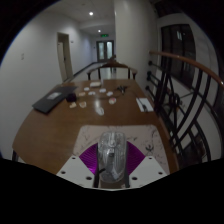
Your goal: Arrange mouse
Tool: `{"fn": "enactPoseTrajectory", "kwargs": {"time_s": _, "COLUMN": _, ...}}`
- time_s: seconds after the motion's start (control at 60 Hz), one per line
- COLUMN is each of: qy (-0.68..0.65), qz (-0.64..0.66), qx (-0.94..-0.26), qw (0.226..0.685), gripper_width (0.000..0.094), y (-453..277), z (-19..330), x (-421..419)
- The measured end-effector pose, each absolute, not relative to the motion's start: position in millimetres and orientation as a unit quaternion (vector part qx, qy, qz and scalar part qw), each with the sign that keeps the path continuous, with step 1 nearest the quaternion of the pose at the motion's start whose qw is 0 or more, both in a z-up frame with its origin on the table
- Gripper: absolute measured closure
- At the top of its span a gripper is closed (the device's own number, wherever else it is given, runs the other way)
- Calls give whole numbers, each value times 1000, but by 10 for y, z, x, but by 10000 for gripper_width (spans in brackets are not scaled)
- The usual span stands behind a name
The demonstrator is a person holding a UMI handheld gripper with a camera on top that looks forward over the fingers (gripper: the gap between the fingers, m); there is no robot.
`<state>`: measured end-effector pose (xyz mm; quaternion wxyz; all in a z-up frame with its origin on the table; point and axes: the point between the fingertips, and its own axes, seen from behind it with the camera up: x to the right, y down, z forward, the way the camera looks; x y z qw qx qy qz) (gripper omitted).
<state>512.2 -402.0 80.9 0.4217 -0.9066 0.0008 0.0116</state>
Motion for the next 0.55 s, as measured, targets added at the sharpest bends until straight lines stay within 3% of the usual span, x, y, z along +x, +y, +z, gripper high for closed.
{"fn": "enactPoseTrajectory", "kwargs": {"time_s": 0.1, "qy": 7, "qz": 11, "qx": -914, "qw": 405, "gripper_width": 565, "y": -4061, "z": 562, "x": 5211}}
{"fn": "enactPoseTrajectory", "kwargs": {"time_s": 0.217, "qy": -11, "qz": 8, "qx": -922, "qw": 386, "gripper_width": 383, "y": -4108, "z": 532, "x": 5211}}
{"fn": "enactPoseTrajectory", "kwargs": {"time_s": 0.283, "qy": -31, "qz": 3, "qx": -925, "qw": 379, "gripper_width": 240, "y": -4106, "z": 513, "x": 5188}}
{"fn": "enactPoseTrajectory", "kwargs": {"time_s": 0.333, "qy": -39, "qz": -1, "qx": -923, "qw": 384, "gripper_width": 56, "y": -4149, "z": 568, "x": 5189}}
{"fn": "enactPoseTrajectory", "kwargs": {"time_s": 0.55, "qy": -19, "qz": 58, "qx": -916, "qw": 397, "gripper_width": 85, "y": -4708, "z": 903, "x": 5241}}
